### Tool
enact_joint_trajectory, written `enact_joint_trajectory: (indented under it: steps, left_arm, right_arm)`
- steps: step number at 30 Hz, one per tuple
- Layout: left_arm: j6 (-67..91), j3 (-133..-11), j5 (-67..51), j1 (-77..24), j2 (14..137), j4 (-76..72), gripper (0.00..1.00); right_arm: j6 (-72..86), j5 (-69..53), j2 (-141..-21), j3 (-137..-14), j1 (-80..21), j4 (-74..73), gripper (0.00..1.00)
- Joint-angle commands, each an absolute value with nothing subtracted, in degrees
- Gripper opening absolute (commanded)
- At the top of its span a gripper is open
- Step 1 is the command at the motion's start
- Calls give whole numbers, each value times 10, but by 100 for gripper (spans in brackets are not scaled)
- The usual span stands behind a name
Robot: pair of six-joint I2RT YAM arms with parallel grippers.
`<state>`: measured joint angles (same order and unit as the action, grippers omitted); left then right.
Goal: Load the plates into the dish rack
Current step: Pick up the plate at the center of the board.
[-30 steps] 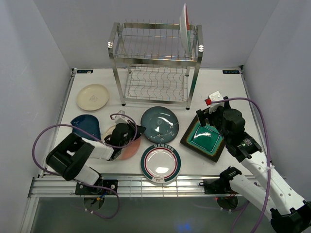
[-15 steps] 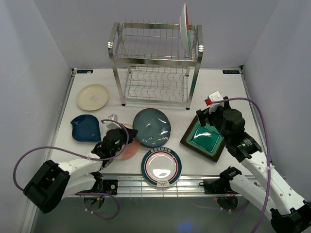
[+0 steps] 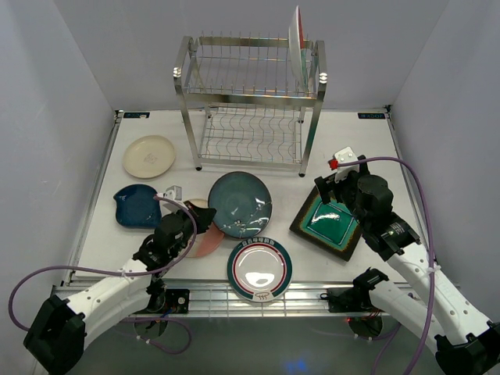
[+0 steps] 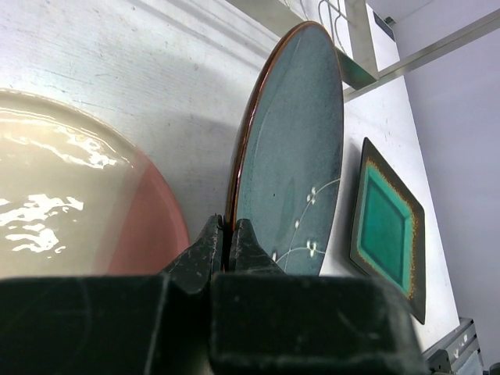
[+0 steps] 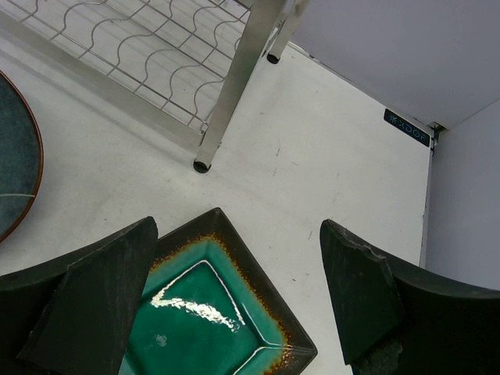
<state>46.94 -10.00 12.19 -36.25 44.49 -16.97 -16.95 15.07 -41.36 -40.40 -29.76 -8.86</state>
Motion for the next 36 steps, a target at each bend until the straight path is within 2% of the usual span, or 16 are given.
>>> enact_joint_trajectory:
  steps: [1, 18, 36]
  left_arm:
    - [478, -118, 139, -366, 395, -227, 0]
    - [451, -205, 119, -367, 335, -103, 0]
    - [410, -373, 112, -367, 382, -4, 0]
  right_arm:
    - [-171, 160, -412, -410, -301, -57, 90]
    - [-172, 166, -415, -410, -301, -55, 90]
    - [-180, 190, -414, -406, -301, -46, 90]
